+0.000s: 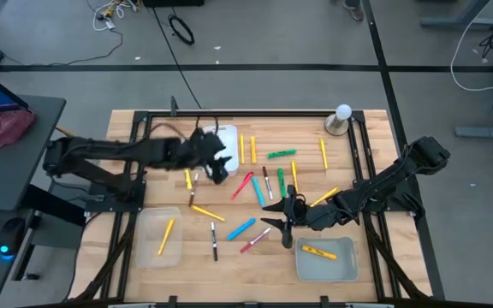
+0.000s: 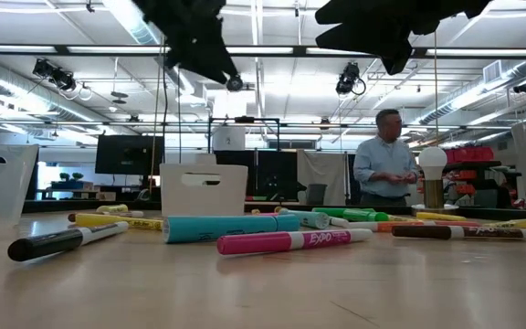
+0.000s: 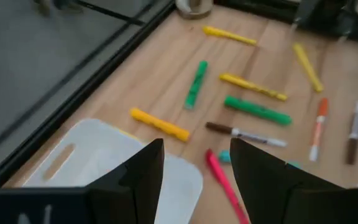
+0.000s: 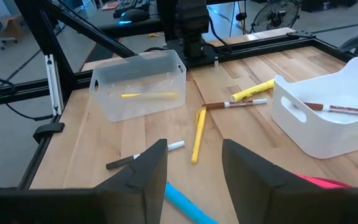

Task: Pick & Place Markers
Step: Put the green highlighter pen into the gray bin

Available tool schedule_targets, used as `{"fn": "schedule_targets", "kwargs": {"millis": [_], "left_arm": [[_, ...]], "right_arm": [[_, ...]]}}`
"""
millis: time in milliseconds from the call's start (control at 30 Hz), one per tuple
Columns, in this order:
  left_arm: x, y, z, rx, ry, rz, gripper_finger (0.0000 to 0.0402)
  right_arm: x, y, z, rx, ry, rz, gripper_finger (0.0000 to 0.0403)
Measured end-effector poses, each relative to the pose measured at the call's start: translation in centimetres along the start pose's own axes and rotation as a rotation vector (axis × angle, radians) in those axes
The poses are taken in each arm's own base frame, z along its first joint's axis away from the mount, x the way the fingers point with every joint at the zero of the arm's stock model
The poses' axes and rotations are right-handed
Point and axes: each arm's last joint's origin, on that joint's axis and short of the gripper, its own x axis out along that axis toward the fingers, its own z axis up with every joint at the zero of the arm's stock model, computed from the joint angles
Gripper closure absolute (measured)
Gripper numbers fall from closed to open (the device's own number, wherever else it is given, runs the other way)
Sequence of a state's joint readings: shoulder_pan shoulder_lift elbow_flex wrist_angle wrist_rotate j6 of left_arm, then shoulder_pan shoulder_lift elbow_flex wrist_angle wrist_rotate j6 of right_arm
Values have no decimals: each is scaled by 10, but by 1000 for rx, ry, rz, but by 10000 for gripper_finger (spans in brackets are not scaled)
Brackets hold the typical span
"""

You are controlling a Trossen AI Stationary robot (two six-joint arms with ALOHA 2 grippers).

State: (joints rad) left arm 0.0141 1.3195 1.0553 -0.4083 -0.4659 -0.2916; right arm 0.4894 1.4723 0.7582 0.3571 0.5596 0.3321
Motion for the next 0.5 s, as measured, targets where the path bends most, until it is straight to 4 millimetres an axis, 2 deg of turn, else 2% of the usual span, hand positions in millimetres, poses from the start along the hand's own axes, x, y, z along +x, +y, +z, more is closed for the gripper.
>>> {"fn": "schedule_targets", "kwargs": {"millis": [167, 333, 500], "left_arm": [[-2, -25, -38, -16, -17, 20, 209], [0, -46, -72, -83, -126, -104, 209], [-7, -60, -85, -103, -292, -322, 209]], "right_arm": [[0, 0, 0, 0, 0, 0, 246], [1, -1, 0, 2, -1, -5, 246], [3, -5, 2, 6, -3, -17, 246]]}}
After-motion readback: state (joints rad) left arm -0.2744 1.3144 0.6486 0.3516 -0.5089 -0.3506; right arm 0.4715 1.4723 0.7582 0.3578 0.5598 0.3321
